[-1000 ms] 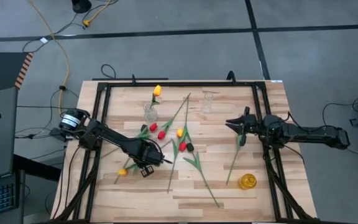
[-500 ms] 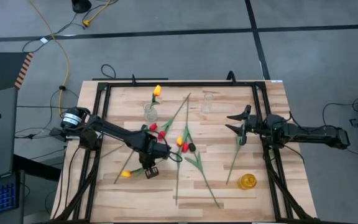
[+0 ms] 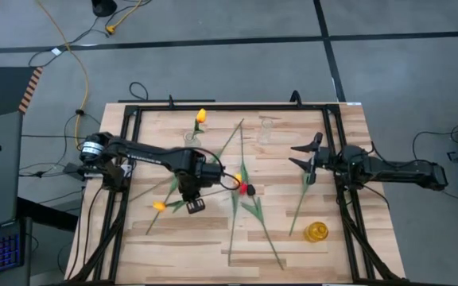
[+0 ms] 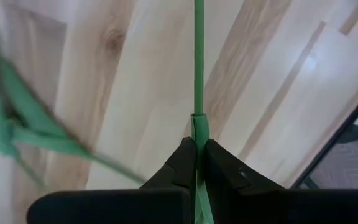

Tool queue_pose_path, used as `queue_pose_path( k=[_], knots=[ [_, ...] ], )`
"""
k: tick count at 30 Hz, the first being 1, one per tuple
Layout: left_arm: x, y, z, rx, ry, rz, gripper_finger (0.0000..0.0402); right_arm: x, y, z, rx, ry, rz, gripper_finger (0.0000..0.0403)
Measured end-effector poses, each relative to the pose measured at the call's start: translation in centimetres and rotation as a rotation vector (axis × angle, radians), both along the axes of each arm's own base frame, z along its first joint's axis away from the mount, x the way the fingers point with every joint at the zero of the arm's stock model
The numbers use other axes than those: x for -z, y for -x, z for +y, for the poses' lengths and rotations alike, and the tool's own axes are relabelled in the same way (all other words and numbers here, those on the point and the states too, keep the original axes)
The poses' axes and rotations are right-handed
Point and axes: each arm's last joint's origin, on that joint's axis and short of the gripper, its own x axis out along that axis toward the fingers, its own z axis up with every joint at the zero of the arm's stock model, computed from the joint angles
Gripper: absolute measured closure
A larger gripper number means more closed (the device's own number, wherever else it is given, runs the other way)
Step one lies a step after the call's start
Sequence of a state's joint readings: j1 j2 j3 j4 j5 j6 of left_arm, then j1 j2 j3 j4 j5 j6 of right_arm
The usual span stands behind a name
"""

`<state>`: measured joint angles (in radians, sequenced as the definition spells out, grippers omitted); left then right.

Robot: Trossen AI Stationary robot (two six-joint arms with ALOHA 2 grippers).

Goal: Sort flowers into vase by color
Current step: Put the bottom left yellow tulip into the left transparent vase

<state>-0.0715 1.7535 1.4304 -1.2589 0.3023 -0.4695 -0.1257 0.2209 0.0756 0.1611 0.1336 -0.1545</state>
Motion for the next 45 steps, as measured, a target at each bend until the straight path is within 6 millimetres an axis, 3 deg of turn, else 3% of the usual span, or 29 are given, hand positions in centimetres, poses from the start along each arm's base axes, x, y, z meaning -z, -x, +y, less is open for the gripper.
queue_pose_path(
  k=[6, 15, 30, 37, 45],
  knots=[
    [-2.6, -0.2, 1.0, 0.005, 0.004, -0.021, 0.0395, -2.3, -0.3, 0.0, 0.005, 0.085, 0.017, 0.019],
    [-4.4, -1.4, 3.2, -0.069, 0.039, -0.143, 0.0395, -4.4, -2.6, -0.3, -0.003, 0.131, 0.123, 0.019],
    [-5.6, -4.3, 7.1, -0.37, 0.149, -0.425, 0.0395, -6.1, -9.6, 1.4, -0.17, 0.51, 0.366, 0.0191],
    [-6.5, -5.6, 7.3, -0.406, 0.207, -0.558, 0.0395, -6.3, -13.3, 2.3, -0.192, 0.682, 0.41, 0.0191],
    [-6.6, -5.8, 7.4, -0.438, 0.228, -0.573, 0.0395, -6.6, -16.7, 3.7, -0.228, 0.813, 0.419, 0.0191]
  ],
)
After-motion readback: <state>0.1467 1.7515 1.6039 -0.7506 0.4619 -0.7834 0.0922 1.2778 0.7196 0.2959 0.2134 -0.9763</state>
